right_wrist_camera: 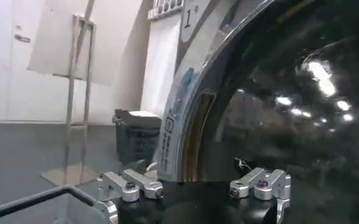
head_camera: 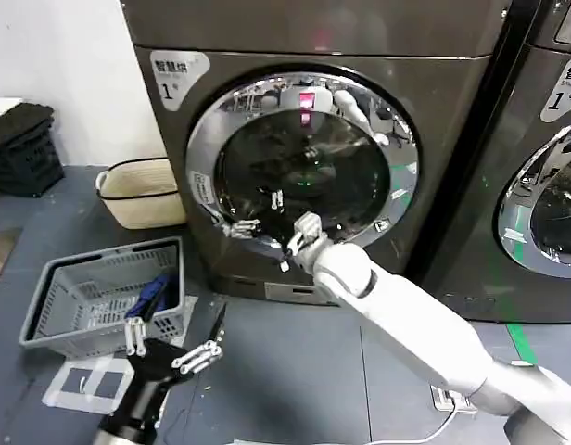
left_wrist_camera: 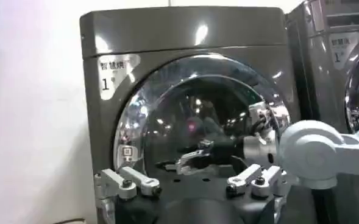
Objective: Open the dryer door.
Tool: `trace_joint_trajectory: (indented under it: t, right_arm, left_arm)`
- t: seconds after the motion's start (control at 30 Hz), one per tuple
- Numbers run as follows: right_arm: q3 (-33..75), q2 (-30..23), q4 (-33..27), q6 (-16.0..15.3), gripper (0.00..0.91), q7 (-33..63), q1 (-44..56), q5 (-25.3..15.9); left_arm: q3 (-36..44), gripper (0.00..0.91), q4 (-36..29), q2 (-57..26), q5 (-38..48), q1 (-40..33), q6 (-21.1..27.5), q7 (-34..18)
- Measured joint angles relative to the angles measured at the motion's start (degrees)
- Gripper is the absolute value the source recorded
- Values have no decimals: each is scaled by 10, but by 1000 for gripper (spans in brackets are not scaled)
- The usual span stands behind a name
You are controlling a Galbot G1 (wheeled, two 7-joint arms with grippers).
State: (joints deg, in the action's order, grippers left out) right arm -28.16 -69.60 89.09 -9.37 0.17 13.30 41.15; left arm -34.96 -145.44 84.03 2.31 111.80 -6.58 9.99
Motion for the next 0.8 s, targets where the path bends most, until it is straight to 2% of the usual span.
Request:
trace_joint_trajectory:
  t: [0.43, 0.8]
  right_arm:
    - [-11, -34, -54, 1, 907, -44, -29, 26]
    - [-18, -55, -107, 11, 907, -69, -51, 28]
  left_arm:
    - [-1, 907, -4, 1, 0, 3, 0, 0]
    - [0, 907, -7, 1, 1, 7, 0, 0]
